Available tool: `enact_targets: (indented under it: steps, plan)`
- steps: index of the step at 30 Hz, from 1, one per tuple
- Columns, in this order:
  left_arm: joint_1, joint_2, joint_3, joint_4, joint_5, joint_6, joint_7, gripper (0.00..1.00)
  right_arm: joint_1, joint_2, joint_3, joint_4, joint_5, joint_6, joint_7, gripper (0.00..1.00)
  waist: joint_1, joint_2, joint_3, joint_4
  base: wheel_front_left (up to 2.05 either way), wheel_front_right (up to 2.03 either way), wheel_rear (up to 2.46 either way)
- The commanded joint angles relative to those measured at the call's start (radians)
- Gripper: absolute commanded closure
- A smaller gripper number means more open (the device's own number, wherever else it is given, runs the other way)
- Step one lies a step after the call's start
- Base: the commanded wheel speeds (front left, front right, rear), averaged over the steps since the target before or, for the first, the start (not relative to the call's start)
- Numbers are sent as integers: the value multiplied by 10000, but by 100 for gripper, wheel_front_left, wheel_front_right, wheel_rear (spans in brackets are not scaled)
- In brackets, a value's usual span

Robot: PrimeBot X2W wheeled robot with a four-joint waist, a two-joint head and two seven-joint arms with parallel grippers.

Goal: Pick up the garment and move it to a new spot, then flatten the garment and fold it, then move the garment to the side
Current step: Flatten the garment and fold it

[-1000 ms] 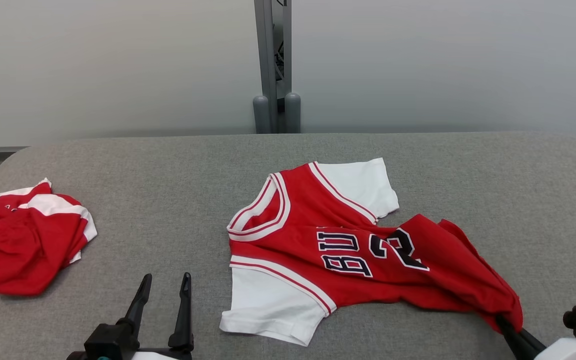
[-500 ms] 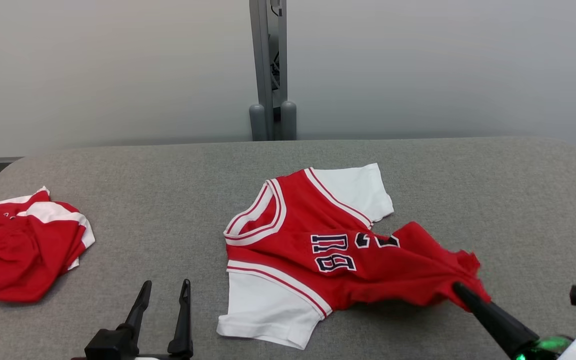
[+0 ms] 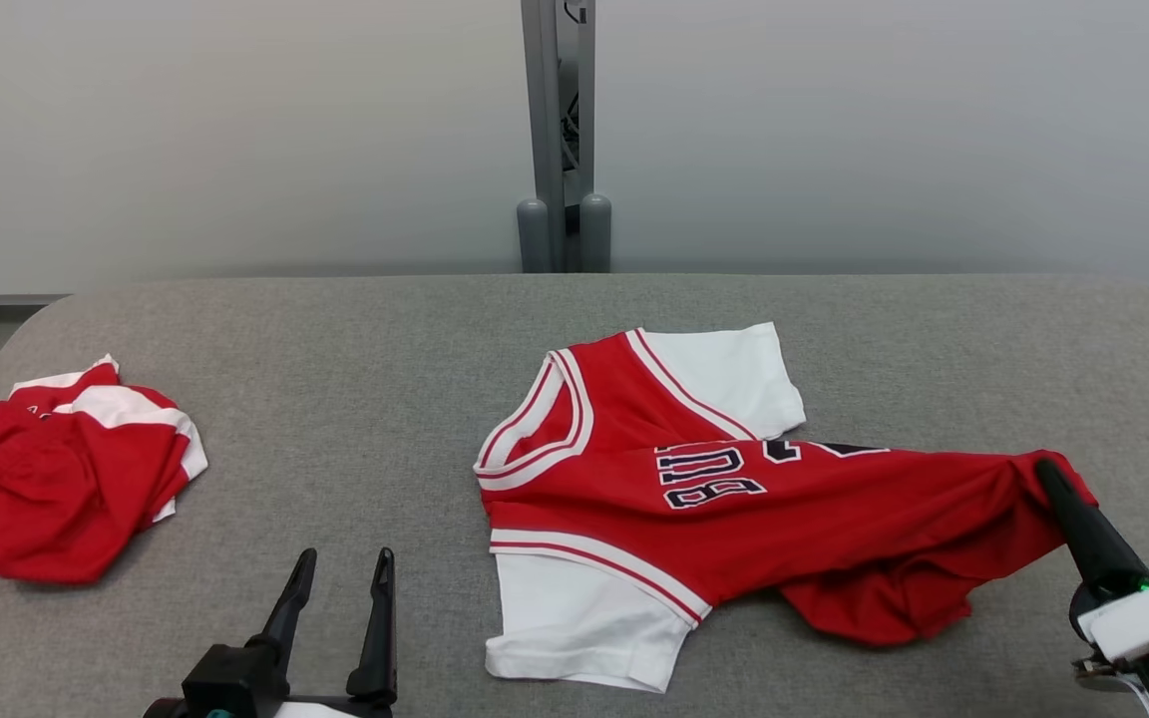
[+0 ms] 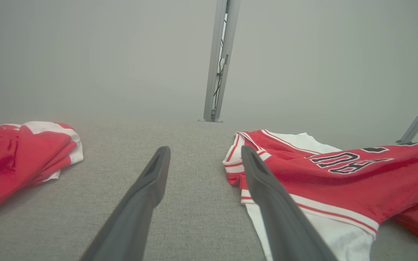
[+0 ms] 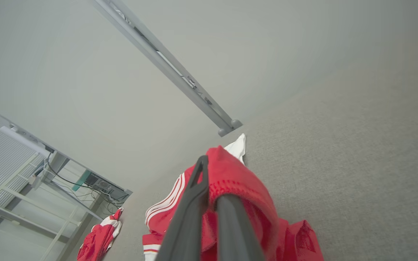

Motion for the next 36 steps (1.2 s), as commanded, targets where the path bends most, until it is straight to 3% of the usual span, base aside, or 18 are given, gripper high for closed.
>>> enact_targets:
  steps: [1, 7, 8, 9, 10, 15, 20, 24, 27, 32, 36]
  plan:
    - [-226, 43, -46, 28, -49, -21, -9, 0, -559, 227, -26, 940, -49, 0, -183, 100, 0, 0, 52, 118, 0, 0, 0]
    - [-368, 43, -175, 94, -50, -64, -9, 0, -2066, 778, 212, 3783, -111, 0, -552, 100, 0, 0, 194, 436, 0, 0, 0]
    - [-395, 45, -182, 96, -59, -49, -9, 0, -2250, 810, 258, 4208, -210, 0, -675, 89, 0, 0, 214, 478, 0, 0, 0]
    - [-404, 41, -195, 95, -68, -34, -9, 0, -2435, 871, 271, 4659, -268, 0, -831, 13, 0, 0, 234, 512, 0, 0, 0]
    - [-409, 38, -204, 93, -78, -23, -9, 0, -2609, 911, 300, 5117, -379, 0, -984, 0, 0, 0, 252, 539, 0, 0, 0]
    - [-365, 41, -269, 61, -132, 61, -9, 0, -3160, 848, 638, 6732, -1416, 0, -2001, 0, 0, 0, 294, 526, 0, 0, 0]
    - [-240, 43, -312, 75, -184, 98, -9, 0, -2753, 747, 1106, 6756, -2064, 0, -2282, 0, 0, 0, 227, 334, 0, 0, 0]
    - [-109, 43, -226, -15, -250, 192, -9, 0, -1875, 613, 1309, 5838, -2698, 0, -2413, 0, 0, 0, 139, 45, 0, 0, 0]
    - [32, 42, -166, -67, -315, 259, -9, 0, -1161, 674, 830, 4626, -3697, 0, -2427, 0, 0, 0, 80, -235, 0, 0, 0]
    - [210, 42, -86, -64, -424, 382, -9, 0, 195, 1582, -585, 2449, -5887, -1, -2421, 0, 0, 0, -85, -608, 0, 0, 0]
    - [270, 43, -205, 5, -490, 420, -9, 0, 1013, 2251, -1161, 1417, -7367, -1, -2423, 0, 0, 0, -246, -758, 0, 0, 0]
